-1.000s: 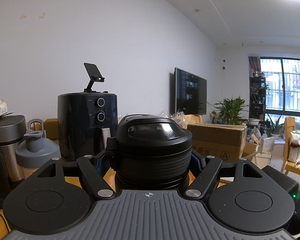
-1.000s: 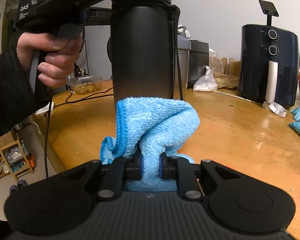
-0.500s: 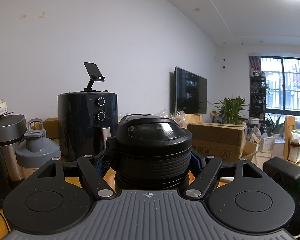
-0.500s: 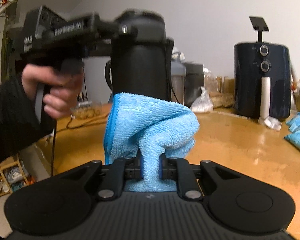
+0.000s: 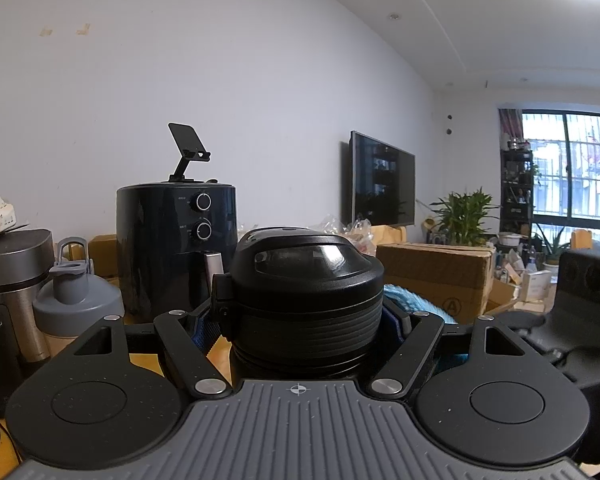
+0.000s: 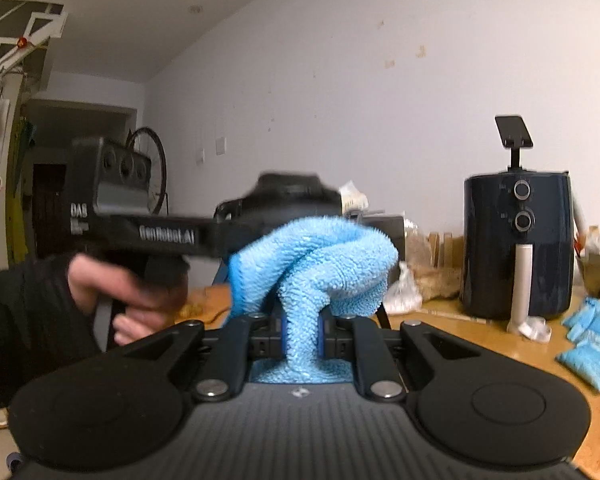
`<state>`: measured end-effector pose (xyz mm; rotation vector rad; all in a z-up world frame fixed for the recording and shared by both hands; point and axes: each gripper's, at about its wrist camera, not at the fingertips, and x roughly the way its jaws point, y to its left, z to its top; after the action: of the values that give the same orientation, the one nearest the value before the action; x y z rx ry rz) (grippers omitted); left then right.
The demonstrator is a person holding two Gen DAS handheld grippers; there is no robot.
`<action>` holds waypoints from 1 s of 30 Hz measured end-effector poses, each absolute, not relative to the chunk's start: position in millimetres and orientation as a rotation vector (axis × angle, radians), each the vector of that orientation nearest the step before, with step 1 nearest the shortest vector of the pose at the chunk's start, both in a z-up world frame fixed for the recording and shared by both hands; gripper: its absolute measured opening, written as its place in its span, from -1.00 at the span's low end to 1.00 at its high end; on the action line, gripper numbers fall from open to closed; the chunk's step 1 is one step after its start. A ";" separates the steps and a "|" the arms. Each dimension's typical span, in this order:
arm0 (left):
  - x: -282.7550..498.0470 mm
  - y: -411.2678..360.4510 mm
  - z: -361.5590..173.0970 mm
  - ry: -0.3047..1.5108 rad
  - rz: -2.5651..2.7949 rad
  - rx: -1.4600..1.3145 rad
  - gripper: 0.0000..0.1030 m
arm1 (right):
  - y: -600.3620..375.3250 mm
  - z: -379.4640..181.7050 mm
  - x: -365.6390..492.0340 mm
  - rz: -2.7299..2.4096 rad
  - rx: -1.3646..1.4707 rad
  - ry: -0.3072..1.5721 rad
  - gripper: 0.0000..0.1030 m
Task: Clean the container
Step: 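Wipe the towel along the bottle base with the right gripper while the left holds it, then turn the bottle with the left gripper while the right gripper wipes it with the towel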
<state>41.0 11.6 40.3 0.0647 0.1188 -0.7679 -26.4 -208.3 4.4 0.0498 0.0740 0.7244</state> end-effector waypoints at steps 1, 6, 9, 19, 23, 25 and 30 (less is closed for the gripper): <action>41.4 12.2 40.1 0.119 -0.767 0.062 0.44 | -208.1 5.9 -26.3 0.724 0.050 0.072 -0.86; 40.5 12.8 39.4 0.115 -0.770 0.067 0.44 | -209.5 5.7 -24.5 0.725 0.059 0.071 -0.86; 41.3 13.7 39.1 0.112 -0.771 0.067 0.44 | -210.1 4.6 -23.9 0.728 0.057 0.074 -0.86; 42.6 15.3 38.4 0.098 -0.770 0.065 0.45 | -216.9 -3.9 -28.3 0.723 0.059 0.096 -0.84; 42.5 15.3 38.4 0.094 -0.770 0.064 0.45 | -224.1 -8.7 -32.5 0.712 0.063 0.104 -0.83; 42.4 15.5 38.5 0.094 -0.769 0.063 0.45 | -228.8 -11.1 -35.8 0.705 0.064 0.107 -0.83; 42.3 15.6 38.8 0.095 -0.769 0.064 0.45 | -239.3 -15.5 -43.1 0.696 0.063 0.114 -0.82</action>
<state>42.3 15.6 38.8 0.0645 0.0952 -0.7694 -43.1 -239.3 -15.5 0.0630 0.1142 0.6960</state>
